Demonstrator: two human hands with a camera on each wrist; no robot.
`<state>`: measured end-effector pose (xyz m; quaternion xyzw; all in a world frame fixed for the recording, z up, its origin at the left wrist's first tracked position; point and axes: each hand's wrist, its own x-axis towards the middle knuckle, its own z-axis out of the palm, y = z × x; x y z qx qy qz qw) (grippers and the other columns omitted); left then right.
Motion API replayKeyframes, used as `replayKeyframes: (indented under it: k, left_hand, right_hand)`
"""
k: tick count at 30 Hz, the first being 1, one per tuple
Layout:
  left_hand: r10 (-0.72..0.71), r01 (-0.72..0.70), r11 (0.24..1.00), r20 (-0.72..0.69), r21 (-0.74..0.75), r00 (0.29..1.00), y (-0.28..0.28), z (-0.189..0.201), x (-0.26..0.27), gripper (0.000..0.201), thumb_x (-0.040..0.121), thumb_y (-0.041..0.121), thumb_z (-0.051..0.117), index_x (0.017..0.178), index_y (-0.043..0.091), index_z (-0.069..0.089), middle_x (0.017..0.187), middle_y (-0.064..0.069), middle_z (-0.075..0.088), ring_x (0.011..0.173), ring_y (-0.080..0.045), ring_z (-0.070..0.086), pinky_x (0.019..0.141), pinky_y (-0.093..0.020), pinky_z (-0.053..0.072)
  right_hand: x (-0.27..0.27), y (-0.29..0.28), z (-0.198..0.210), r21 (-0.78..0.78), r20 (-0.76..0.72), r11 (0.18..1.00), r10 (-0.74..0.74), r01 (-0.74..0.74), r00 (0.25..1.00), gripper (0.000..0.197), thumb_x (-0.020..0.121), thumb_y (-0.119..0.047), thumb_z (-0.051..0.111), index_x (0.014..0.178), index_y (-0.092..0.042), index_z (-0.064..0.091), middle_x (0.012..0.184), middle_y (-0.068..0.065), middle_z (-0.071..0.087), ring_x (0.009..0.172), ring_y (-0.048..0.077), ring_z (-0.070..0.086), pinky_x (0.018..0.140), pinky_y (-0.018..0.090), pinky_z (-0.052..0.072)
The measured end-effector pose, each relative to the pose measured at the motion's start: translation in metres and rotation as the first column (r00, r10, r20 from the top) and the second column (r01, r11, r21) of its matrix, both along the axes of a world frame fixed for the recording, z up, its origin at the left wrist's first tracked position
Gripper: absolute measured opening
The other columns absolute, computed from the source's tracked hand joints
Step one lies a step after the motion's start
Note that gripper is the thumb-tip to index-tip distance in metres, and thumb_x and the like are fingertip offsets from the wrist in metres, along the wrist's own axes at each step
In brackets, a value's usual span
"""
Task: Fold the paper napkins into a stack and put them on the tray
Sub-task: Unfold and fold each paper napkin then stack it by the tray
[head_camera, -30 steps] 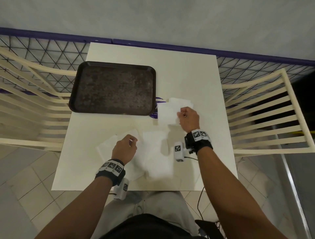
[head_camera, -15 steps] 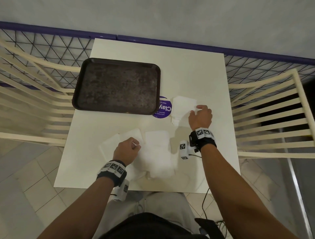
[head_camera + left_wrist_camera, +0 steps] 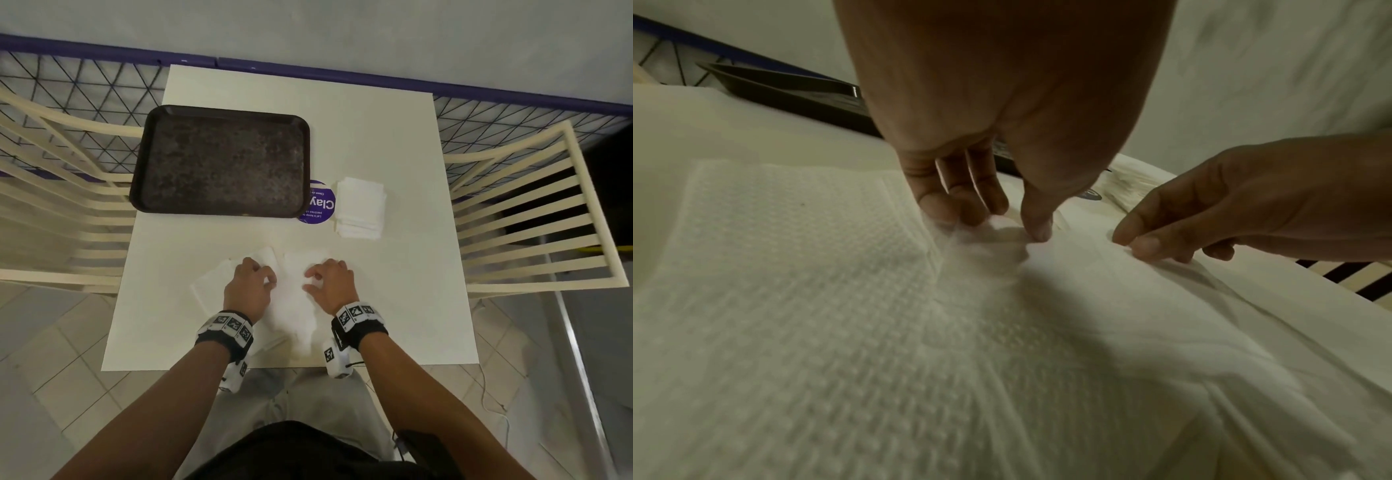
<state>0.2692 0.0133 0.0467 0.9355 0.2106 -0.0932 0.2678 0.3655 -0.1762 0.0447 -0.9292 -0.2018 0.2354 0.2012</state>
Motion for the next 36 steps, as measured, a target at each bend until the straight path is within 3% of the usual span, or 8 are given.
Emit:
replayKeyframes:
  k: [6,10,13,18,22,24,28,36]
  left_hand:
    - [-0.066,0.067,0.998,0.069,-0.013,0.995,0.003,0.002,-0.005,0.010,0.096,0.013,0.066,0.104,0.017,0.069,0.113,-0.005,0.062,0.105,-0.030,0.056,0.084,-0.040,0.048]
    - [0.198,-0.178,0.976,0.164,-0.129,0.966,-0.001,0.020,-0.012,0.016,0.098,0.033,0.066,0.102,0.017,0.062,0.097,0.001,0.063,0.091,-0.023,0.059,0.081,-0.041,0.051]
    - [0.309,-0.340,0.906,-0.156,-0.252,0.938,-0.001,0.043,-0.009,0.057,0.100,0.066,0.043,0.088,0.016,0.066,0.083,0.002,0.070,0.082,-0.022,0.067,0.081,-0.039,0.054]
    - [0.158,-0.405,0.748,-0.452,-0.526,0.878,-0.005,0.055,-0.001,0.095,0.094,0.084,0.024,0.083,0.009,0.080,0.078,-0.001,0.080,0.077,-0.026,0.074,0.075,-0.036,0.056]
    - [0.386,-0.430,0.500,-0.250,-0.752,0.888,-0.004,0.043,0.002,0.035,0.101,0.041,0.066,0.107,0.007,0.073,0.103,-0.011,0.078,0.101,-0.035,0.074,0.083,-0.047,0.064]
    - [0.437,-0.368,0.501,-0.138,-0.783,0.889,-0.002,0.040,0.003,0.018,0.100,0.018,0.068,0.114,0.007,0.072,0.108,-0.010,0.077,0.106,-0.036,0.073,0.085,-0.049,0.064]
    - [0.417,-0.302,0.556,-0.055,-0.774,0.907,0.004,0.041,0.004,0.021,0.101,0.013,0.066,0.120,0.009,0.071,0.111,-0.008,0.077,0.104,-0.031,0.073,0.086,-0.052,0.063]
    - [0.464,-0.312,0.526,-0.041,-0.791,0.885,0.011,0.043,0.000,0.016,0.102,0.011,0.062,0.106,0.011,0.078,0.108,-0.015,0.078,0.104,-0.040,0.072,0.092,-0.059,0.059]
  right_hand:
    - [0.000,0.008,0.009,-0.089,0.040,0.995,0.051,-0.048,0.998,0.007,0.089,-0.035,0.069,0.083,-0.032,0.068,0.101,-0.004,0.059,0.106,0.024,0.049,0.090,0.040,0.040]
    - [0.003,0.010,0.024,0.038,-0.053,0.998,-0.049,0.051,0.997,0.009,0.087,-0.029,0.065,0.081,-0.031,0.060,0.088,-0.013,0.063,0.096,0.018,0.057,0.087,0.034,0.039]
    - [0.006,0.008,0.033,0.227,-0.215,0.930,-0.241,0.288,0.946,0.011,0.083,-0.027,0.070,0.075,-0.025,0.063,0.077,-0.013,0.067,0.077,0.007,0.061,0.075,0.019,0.046]
    - [0.002,0.013,0.042,0.410,-0.491,0.662,-0.419,0.627,0.764,0.015,0.082,-0.012,0.074,0.071,-0.017,0.065,0.077,-0.002,0.067,0.072,0.013,0.059,0.068,0.027,0.048]
    - [-0.004,0.017,0.047,0.428,-0.573,0.605,-0.393,0.672,0.719,0.020,0.084,-0.005,0.070,0.071,-0.017,0.062,0.077,-0.001,0.065,0.071,0.014,0.055,0.063,0.027,0.044]
    - [-0.005,0.016,0.046,0.424,-0.604,0.606,-0.364,0.673,0.709,0.014,0.085,-0.005,0.070,0.081,-0.018,0.068,0.083,-0.002,0.068,0.073,0.013,0.058,0.065,0.028,0.045]
    - [-0.001,0.017,0.050,0.423,-0.632,0.633,-0.306,0.648,0.712,0.021,0.089,-0.016,0.072,0.109,-0.012,0.073,0.090,-0.001,0.074,0.069,0.006,0.063,0.060,0.018,0.046]
    - [0.000,0.017,0.050,0.463,-0.583,0.658,-0.279,0.594,0.763,0.008,0.089,-0.012,0.074,0.092,-0.005,0.073,0.072,0.001,0.069,0.059,0.009,0.057,0.055,0.018,0.043]
